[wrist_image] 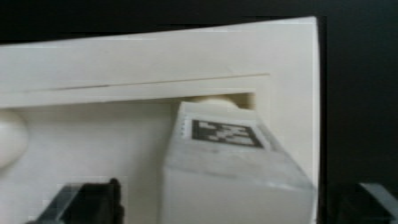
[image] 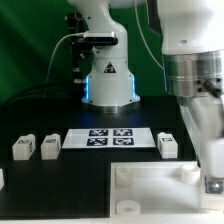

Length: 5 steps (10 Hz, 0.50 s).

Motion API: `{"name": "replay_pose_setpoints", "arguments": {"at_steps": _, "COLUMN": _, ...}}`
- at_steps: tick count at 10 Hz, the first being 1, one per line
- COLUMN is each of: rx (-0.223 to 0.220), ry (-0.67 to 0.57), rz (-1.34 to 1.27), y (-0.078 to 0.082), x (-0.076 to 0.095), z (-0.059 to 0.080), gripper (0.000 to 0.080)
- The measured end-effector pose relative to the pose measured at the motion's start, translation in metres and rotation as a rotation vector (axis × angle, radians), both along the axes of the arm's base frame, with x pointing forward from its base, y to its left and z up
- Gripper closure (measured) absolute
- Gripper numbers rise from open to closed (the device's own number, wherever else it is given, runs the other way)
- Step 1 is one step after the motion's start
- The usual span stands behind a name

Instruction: Assemble one leg

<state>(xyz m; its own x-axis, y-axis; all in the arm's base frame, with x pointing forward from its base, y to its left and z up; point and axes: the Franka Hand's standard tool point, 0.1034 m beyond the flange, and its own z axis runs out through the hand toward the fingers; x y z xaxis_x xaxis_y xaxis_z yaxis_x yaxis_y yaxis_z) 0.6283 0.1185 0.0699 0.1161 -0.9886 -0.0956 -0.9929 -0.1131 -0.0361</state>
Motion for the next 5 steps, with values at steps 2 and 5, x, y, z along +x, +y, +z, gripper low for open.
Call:
{"name": "replay_pose_setpoints", "arguments": {"at_steps": 2, "rx": -0.032, "ry": 0.007, "rz": 0.327, "y": 0.0067, "x": -0.0035, "z": 0.0025, "gripper": 0.0156}}
{"name": "replay_pose_setpoints", "arguments": {"at_steps": 5, "rx": -0.051, "ry": -0.035, "rz": 0.717, "y": 0.001, "x": 0.0005, "z": 0.003, "gripper": 0.015}}
